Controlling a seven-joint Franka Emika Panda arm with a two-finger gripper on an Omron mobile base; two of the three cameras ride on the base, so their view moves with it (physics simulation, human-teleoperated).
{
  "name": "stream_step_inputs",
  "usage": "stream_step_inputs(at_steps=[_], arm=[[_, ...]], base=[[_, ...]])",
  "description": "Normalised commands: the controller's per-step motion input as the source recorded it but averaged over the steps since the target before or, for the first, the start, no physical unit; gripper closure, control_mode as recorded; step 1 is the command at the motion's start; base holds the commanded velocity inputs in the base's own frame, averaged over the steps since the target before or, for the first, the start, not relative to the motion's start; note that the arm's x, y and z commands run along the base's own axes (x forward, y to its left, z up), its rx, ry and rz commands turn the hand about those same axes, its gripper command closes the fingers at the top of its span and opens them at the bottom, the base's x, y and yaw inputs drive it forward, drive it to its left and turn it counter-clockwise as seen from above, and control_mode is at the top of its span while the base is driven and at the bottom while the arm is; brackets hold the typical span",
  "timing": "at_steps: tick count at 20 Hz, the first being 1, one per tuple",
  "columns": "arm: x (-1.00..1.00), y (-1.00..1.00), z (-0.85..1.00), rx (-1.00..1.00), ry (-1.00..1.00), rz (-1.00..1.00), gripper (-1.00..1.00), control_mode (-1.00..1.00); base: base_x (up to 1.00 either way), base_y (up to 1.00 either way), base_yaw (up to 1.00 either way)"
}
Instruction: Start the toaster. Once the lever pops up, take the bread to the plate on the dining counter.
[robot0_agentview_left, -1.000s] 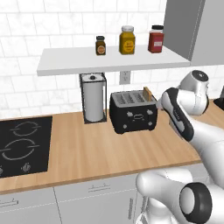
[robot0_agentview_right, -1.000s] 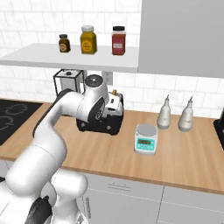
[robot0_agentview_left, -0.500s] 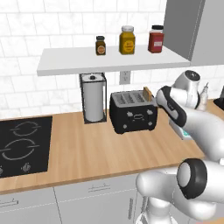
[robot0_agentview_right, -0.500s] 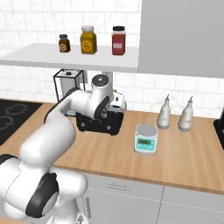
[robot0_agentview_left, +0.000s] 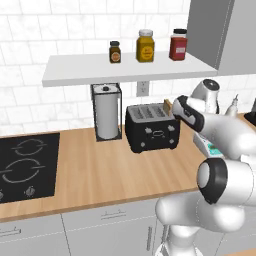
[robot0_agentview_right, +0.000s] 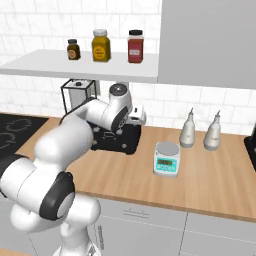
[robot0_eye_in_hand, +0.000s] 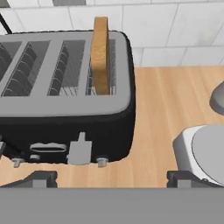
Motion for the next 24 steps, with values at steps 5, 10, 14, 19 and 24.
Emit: stream_step_inputs(at_steps=[5, 10, 14, 19, 24], arm=[[0.11, -0.03, -0.19, 0.00, 0.00, 0.00, -1.00, -1.00], [0.10, 0.00, -0.31, 0.00, 0.00, 0.00, -1.00, -1.00], [0.15, 0.00, -0.07, 0.00, 0.00, 0.00, -1.00, -1.00], [0.07, 0.00, -0.10, 0.00, 0.00, 0.00, -1.00, -1.00], [0.00, 0.00, -0.19, 0.00, 0.00, 0.00, -1.00, -1.00]], base=[[0.00, 0.00, 0.00], [0.00, 0.00, 0.00], [0.00, 0.00, 0.00], [0.00, 0.00, 0.00], [0.00, 0.00, 0.00]])
